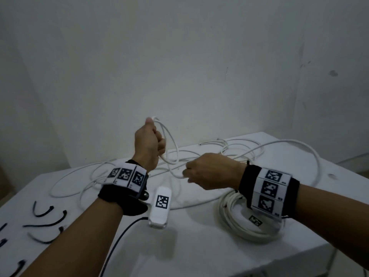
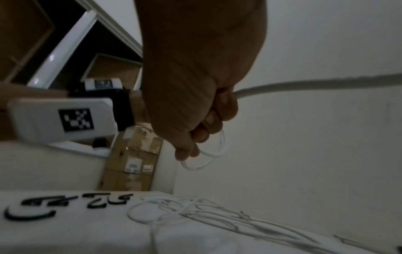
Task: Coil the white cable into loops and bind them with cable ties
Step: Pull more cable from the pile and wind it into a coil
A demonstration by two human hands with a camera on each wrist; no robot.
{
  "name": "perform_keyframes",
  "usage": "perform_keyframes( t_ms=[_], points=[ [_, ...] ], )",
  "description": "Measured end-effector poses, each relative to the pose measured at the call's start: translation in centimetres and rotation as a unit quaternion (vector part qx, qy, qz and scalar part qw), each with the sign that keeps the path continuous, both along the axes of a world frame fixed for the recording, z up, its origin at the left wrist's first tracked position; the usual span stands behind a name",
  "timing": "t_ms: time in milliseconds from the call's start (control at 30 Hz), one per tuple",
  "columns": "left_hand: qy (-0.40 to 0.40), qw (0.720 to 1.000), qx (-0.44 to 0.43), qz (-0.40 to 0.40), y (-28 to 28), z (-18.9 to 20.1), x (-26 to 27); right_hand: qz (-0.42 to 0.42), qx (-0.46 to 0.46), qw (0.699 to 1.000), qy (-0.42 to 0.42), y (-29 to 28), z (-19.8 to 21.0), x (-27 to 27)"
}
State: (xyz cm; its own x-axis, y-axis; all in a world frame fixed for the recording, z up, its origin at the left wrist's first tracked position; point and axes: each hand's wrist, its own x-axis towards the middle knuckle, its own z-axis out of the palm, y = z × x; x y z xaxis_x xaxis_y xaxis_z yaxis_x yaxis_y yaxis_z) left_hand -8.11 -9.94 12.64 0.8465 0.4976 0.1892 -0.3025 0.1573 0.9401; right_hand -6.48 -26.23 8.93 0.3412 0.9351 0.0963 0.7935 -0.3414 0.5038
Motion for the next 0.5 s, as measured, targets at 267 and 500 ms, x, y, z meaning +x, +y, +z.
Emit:
perform_keyframes(
  t_ms=[267, 500],
  points=[
    [0.104, 0.928, 0.333, -0.132, -1.4, -2.2, -1.2, 0.038, 0.206, 0.967, 0.145, 0.5, 2.9, -0.1],
    [0.145, 0.948, 0.211, -0.189, -0.4, -1.2, -1.8, -0.014, 0.337, 0.877, 0.341, -1.8, 3.7, 1.7]
  ],
)
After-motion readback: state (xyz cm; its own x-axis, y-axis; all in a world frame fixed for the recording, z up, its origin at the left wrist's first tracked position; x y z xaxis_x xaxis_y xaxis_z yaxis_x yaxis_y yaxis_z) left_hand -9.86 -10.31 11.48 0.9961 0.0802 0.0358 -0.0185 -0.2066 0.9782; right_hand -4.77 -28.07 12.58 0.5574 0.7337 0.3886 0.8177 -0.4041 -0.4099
